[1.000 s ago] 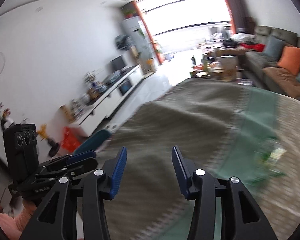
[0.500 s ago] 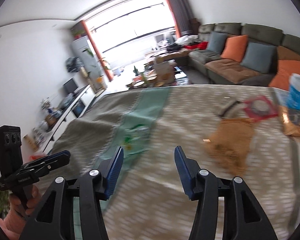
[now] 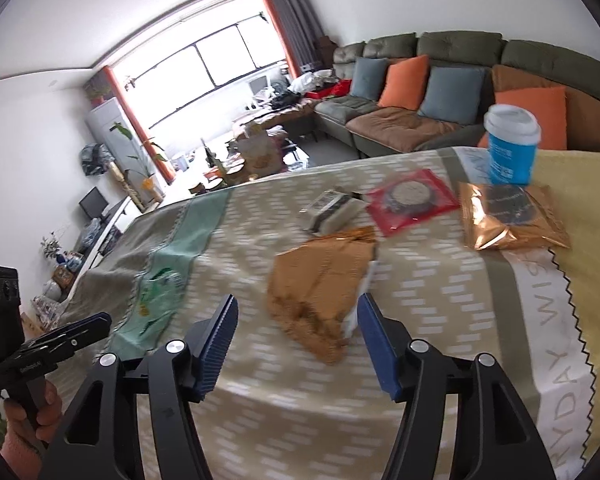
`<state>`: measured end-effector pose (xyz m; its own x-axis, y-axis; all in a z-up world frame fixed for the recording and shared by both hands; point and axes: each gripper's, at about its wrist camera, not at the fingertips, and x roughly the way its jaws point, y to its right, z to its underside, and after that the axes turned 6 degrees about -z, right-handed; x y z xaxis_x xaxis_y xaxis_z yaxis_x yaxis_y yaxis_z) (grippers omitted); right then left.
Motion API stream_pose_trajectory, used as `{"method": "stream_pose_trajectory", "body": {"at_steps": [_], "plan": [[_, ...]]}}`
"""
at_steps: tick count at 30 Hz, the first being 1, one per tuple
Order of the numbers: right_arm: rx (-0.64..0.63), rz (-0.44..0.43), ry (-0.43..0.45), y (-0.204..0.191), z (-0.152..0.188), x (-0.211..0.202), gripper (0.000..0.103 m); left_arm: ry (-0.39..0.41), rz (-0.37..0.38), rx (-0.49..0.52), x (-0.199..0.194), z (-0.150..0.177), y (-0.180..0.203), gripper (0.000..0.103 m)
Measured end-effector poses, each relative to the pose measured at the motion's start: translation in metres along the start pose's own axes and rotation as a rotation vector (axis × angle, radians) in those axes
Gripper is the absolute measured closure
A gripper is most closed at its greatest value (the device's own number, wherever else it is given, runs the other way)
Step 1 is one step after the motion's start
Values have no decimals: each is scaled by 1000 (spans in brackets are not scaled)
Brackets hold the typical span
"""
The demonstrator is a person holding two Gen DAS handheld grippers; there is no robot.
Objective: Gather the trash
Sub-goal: 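Grasp the clear green-printed wrapper with the left tool while the right tool grasps the brown paper bag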
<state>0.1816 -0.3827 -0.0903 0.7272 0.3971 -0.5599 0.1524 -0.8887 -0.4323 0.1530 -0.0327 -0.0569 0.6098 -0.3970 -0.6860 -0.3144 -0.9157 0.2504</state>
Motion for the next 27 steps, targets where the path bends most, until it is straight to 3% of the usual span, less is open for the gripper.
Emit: {"method": "stream_pose_trajectory", "body": {"at_steps": [9, 16, 18, 21, 23, 25, 27], "plan": [[62, -11, -66, 28, -14, 25, 26, -38, -26, 38, 25, -14, 14, 51], [82, -41, -97, 34, -13, 31, 26, -78, -36, 46, 43, -19, 16, 51], [74, -41, -101, 33, -12, 32, 40, -85, -35, 41, 46, -19, 16, 51], [71, -46, -116, 31, -13, 34, 48, -93, -37, 33, 49, -19, 15, 53], [71, -53, -119, 31, -13, 34, 58, -94, -32, 36, 49, -18, 15, 62], [77, -56, -119, 32, -12, 34, 62, -91, -33, 40, 48, -17, 16, 64], [80, -69, -121, 31, -11, 33, 79, -84, -33, 43, 46, -16, 15, 66]]}}
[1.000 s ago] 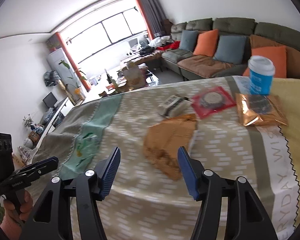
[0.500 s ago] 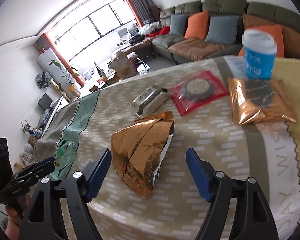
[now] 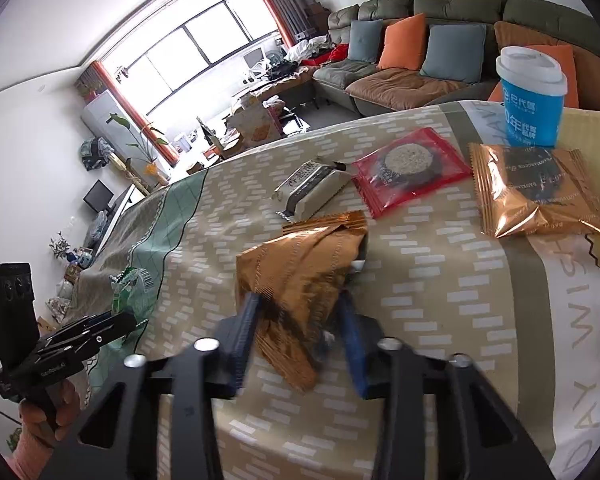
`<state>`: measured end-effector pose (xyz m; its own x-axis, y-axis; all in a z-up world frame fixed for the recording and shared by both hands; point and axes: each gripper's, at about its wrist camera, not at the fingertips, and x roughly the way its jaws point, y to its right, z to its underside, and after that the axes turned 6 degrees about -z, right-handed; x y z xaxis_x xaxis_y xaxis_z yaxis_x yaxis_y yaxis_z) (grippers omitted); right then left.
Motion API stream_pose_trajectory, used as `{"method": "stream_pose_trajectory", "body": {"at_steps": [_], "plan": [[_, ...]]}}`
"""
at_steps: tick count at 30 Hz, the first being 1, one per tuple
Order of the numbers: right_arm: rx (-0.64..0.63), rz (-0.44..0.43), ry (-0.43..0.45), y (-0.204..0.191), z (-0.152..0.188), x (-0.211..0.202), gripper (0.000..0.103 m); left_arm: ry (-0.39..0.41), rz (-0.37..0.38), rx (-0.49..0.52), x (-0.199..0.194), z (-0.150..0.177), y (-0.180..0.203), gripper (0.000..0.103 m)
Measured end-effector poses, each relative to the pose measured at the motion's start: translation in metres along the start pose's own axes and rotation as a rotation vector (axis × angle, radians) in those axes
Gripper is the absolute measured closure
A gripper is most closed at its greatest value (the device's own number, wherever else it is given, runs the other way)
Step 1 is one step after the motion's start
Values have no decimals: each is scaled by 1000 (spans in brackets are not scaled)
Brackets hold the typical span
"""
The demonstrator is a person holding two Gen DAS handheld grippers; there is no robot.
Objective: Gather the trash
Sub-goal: 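Grasp the clear green-printed wrapper with the left tool while the right tool grasps the brown paper bag, then lift and carry the clear wrapper and brown paper bag toward the teal bin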
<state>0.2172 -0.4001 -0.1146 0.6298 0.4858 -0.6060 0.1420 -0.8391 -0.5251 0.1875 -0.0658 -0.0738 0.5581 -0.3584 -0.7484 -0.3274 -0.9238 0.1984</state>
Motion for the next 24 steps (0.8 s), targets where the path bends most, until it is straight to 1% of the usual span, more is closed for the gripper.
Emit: {"method": "stream_pose_trajectory", "body": {"at_steps": [1, 2, 4, 8, 15, 24], "plan": [[2, -5, -1, 2, 1, -1, 82, 2, 2, -1, -1, 0, 0, 72], [5, -10, 0, 2, 2, -2, 86, 2, 8, -2, -2, 1, 0, 73], [8, -23, 2, 1, 4, -4, 90, 13, 12, -2, -6, 3, -1, 74], [-11, -37, 20, -6, 8, -10, 98, 30, 21, 5, -14, 7, -1, 79], [-38, -94, 71, -24, 17, -23, 102, 69, 35, 12, -36, 13, -4, 81], [-72, -175, 104, -53, 28, -37, 102, 128, 33, 14, -71, 27, -12, 81]]}}
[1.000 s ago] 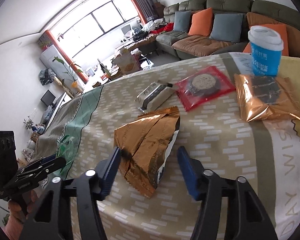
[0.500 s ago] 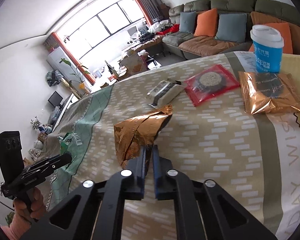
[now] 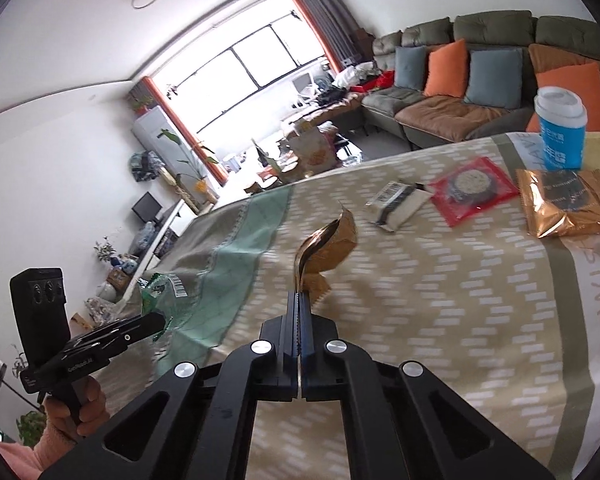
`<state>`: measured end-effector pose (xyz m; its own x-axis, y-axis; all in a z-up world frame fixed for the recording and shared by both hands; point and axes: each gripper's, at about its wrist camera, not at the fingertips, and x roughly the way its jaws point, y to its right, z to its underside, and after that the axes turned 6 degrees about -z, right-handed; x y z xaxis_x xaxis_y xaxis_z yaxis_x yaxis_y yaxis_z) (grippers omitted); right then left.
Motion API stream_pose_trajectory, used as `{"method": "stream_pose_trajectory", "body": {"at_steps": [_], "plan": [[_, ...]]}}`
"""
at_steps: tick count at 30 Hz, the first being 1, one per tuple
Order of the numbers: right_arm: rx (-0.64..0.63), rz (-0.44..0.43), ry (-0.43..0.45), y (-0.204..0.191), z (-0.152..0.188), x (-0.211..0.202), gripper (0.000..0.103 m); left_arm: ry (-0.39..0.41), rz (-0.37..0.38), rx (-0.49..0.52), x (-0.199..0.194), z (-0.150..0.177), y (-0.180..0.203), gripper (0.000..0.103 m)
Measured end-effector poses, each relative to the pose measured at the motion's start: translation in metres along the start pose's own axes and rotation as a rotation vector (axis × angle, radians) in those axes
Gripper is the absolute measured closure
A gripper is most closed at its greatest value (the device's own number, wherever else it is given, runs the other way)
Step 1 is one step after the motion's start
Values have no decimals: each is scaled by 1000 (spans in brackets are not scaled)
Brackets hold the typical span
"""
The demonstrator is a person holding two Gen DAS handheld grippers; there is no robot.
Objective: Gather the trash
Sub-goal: 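Lift and carry the clear wrapper and brown paper bag toward the teal bin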
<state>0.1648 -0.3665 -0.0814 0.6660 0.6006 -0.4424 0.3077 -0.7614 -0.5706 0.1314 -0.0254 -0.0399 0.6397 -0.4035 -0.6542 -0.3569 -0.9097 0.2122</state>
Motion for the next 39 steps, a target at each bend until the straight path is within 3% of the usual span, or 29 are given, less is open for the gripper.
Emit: {"method": "stream_pose_trajectory", "body": {"at_steps": [14, 39], "plan": [[-12, -157, 9, -40, 6, -4, 102, 41, -25, -24, -44, 23, -21, 81], [-78, -379, -125, -119, 33, 60, 102, 90, -169, -72, -110, 61, -59, 81]]}}
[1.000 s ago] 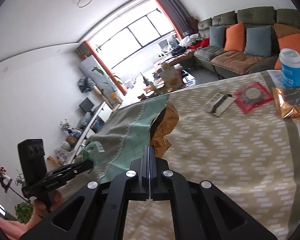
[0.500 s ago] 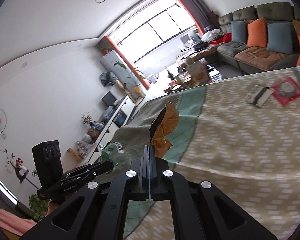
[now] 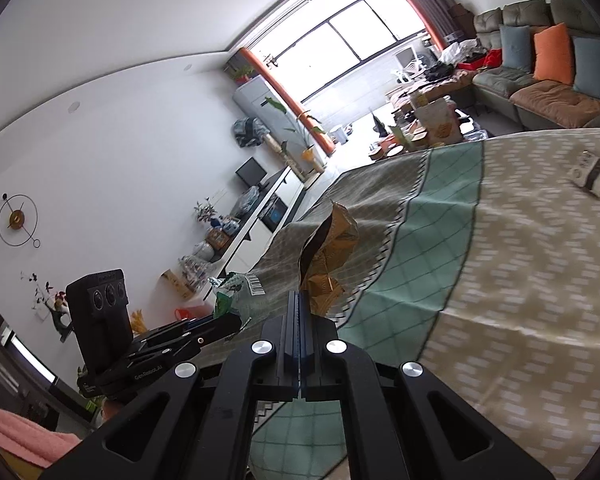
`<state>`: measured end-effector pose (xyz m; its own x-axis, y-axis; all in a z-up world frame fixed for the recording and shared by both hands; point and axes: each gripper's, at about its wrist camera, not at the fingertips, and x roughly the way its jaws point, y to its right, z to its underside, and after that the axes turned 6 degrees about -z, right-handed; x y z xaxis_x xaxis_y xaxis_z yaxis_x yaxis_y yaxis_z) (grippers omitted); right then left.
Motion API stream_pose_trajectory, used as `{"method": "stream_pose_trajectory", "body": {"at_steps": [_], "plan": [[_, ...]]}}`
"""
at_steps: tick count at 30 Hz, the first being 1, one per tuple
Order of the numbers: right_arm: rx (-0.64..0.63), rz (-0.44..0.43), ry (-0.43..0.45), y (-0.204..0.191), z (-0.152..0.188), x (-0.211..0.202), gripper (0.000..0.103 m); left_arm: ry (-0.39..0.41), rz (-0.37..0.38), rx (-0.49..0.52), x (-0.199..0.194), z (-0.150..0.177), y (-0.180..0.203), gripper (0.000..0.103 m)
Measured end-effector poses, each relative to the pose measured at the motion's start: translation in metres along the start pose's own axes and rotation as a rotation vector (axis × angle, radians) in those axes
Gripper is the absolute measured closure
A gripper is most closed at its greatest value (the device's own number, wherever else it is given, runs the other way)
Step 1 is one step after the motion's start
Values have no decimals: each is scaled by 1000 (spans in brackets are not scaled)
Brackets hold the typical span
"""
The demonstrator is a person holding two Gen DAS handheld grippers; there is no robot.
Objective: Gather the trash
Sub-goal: 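Lift and carry the clear wrapper and brown paper bag toward the teal bin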
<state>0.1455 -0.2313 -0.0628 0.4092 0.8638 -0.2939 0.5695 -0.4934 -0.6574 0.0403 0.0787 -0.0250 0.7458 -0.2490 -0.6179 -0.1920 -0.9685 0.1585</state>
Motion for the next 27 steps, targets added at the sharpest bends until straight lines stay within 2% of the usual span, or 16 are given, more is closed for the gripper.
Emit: {"method": "stream_pose_trajectory", "body": {"at_steps": [27], "plan": [[-35, -108, -85, -28, 2, 58, 102, 12, -105, -73, -30, 16, -43, 81]]}}
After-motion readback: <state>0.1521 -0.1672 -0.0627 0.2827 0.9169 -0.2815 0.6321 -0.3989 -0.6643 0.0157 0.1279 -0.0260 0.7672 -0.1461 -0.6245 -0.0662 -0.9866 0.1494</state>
